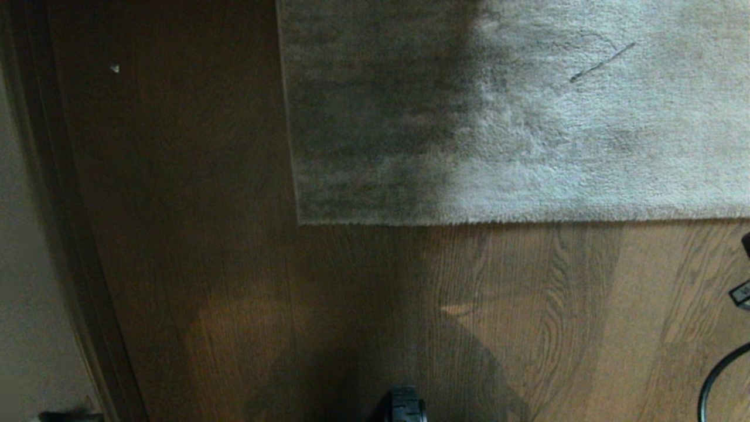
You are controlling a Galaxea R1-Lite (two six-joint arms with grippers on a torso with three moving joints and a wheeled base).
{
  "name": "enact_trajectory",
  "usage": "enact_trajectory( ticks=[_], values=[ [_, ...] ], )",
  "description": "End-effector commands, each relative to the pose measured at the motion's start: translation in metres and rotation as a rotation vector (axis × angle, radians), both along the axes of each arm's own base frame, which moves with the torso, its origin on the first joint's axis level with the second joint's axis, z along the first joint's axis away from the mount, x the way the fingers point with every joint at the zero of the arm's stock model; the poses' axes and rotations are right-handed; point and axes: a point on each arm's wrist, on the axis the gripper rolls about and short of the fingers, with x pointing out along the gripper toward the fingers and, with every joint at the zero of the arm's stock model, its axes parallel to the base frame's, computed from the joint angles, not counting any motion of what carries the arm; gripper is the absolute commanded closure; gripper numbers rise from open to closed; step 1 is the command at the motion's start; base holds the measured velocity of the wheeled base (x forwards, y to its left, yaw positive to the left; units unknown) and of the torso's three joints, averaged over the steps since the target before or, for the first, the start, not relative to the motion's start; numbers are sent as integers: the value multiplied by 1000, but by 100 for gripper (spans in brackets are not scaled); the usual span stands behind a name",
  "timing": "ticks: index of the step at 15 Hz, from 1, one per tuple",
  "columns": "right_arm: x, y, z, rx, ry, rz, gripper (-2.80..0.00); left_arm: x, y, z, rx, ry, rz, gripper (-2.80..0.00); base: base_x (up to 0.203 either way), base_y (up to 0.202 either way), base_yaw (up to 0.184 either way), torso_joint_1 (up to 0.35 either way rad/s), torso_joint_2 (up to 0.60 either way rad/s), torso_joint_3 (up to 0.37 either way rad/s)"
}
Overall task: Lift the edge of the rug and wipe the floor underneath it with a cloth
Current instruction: Put down the rag
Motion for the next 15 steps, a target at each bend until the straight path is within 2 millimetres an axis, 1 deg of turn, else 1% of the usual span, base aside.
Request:
enact_trajectory(
  ticks=[1,2,4,5,8,10,12,14,15],
  values=[
    [0,0,-1,3,6,0,0,0,0,0,1,0,1,0,0,0,0,0,0,0],
    [-2,0,-1,2,13,2,0,0,0,0,1,2,1,0,0,0,0,0,0,0],
    [-12,0,-1,1,29,14,0,0,0,0,1,2,1,0,0,0,0,0,0,0],
    [-21,0,-1,-2,39,30,0,0,0,0,1,1,1,0,0,0,0,0,0,0],
    [-56,-2,-7,-16,63,105,0,0,0,0,1,1,1,0,0,0,0,0,0,0],
    [-82,-4,-18,-25,98,148,0,0,0,0,1,0,1,0,0,0,0,0,0,0],
    [-103,-5,-31,-35,116,208,0,0,0,0,1,2,1,0,0,0,0,0,0,0],
    [-118,-5,-48,-45,160,273,0,0,0,0,1,1,1,0,0,0,0,0,0,0],
    [-123,-5,-57,-49,214,304,0,0,0,0,1,1,1,0,0,0,0,0,0,0]
  ],
)
